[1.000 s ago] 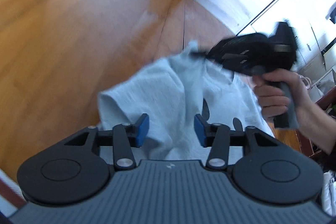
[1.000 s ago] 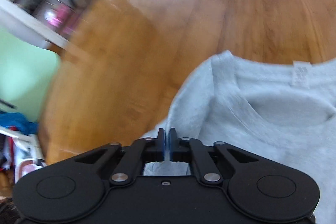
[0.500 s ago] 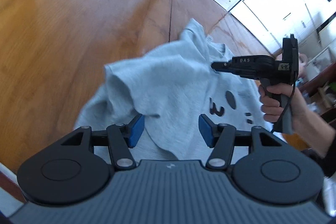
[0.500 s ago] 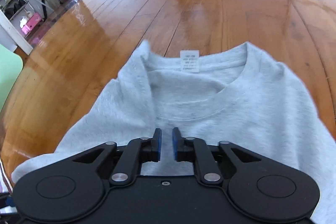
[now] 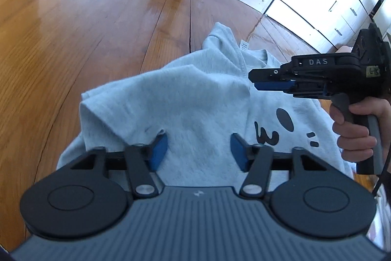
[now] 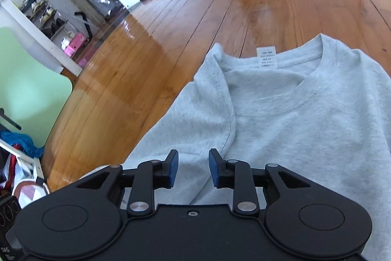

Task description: Fold clothes

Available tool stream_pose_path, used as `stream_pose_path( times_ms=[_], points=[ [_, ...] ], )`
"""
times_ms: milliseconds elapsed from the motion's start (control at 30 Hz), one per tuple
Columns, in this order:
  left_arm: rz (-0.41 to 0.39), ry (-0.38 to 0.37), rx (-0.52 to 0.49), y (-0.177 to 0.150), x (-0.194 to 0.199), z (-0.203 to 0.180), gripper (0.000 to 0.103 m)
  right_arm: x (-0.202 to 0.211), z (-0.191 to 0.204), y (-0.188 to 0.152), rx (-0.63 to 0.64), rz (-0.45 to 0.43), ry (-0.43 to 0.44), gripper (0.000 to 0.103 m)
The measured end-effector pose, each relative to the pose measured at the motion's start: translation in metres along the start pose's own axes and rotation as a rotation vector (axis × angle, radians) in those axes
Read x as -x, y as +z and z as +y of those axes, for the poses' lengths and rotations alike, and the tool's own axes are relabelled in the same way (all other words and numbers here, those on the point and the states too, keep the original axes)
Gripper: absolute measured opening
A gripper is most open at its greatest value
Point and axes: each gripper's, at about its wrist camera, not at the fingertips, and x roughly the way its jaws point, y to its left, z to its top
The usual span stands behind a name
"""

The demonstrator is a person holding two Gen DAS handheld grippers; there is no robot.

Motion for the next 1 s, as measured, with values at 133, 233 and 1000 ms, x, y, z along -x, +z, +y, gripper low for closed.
stream_pose_path(
  times_ms=[133, 233, 1000],
  points=[
    [-0.059, -0.008, -0.02, 0.013, 0.024, -0.006, 0.0, -0.006, -0.006, 0.006, -0.027, -0.015, -0.012, 0.032],
    [-0.096, -0.018, -0.026, 0.022, 0.043, -0.009, 0.0, -0.001, -0.009, 0.011, -0.04, -0.015, -0.023, 0.034],
    [0.106, 0.235, -0.084, 0.007, 0.034, 0.024, 0.033, -0.036, 0.147, -0.114, 0.709, 0.162, -0.059, 0.056]
  ],
)
